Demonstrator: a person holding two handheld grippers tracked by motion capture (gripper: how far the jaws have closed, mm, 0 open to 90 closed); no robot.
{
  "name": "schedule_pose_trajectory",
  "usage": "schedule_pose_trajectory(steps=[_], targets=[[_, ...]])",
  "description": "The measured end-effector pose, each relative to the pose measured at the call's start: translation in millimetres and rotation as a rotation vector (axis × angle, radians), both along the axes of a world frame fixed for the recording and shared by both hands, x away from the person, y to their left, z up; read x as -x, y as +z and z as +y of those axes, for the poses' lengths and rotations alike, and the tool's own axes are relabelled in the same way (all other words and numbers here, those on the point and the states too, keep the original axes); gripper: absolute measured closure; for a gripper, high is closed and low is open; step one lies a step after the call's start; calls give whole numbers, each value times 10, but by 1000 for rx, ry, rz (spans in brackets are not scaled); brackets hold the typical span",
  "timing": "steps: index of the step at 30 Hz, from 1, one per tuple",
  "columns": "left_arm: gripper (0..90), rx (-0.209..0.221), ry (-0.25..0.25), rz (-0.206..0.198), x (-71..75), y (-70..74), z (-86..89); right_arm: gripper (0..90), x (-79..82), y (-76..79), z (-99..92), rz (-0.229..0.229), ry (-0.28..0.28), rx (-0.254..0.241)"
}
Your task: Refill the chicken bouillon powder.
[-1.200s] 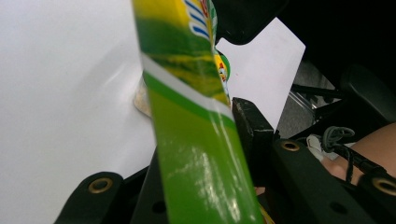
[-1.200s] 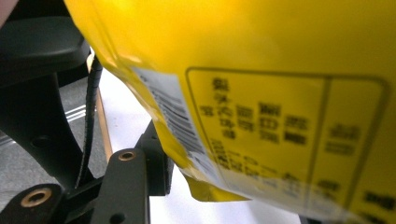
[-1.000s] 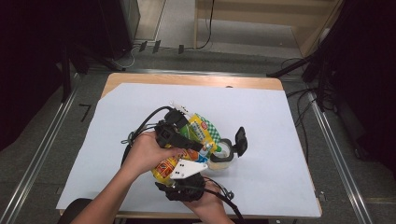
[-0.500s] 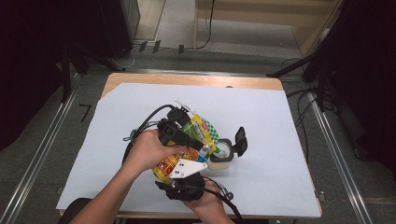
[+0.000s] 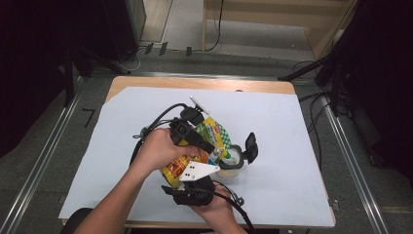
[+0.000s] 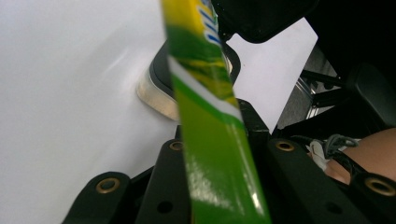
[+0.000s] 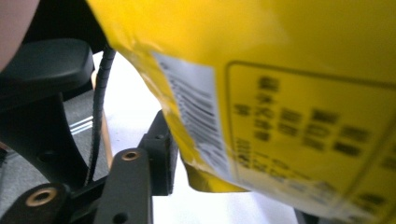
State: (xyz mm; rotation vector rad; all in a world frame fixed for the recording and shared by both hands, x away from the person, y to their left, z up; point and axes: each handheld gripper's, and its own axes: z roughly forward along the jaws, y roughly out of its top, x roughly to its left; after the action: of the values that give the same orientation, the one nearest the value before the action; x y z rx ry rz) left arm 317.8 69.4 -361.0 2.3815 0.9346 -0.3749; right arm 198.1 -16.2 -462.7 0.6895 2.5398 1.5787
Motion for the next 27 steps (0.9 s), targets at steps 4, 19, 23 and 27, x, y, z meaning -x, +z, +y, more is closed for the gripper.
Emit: schedule_pose_trajectory(steps=[4,19,23,27], targets=[[803,-7,6,-2,5,-6,-17,591,-5,-14,3,6,0,4],[707,37,-12,19,9,25,-20,623,-72,13,-119,95,8,-131],[696,38,-17,18,12,25,-29,621,-81,23,-142,94,7,-135],[772,14,-13,-3,21,15,-51,615,-74,14,-133,87,3,-116]])
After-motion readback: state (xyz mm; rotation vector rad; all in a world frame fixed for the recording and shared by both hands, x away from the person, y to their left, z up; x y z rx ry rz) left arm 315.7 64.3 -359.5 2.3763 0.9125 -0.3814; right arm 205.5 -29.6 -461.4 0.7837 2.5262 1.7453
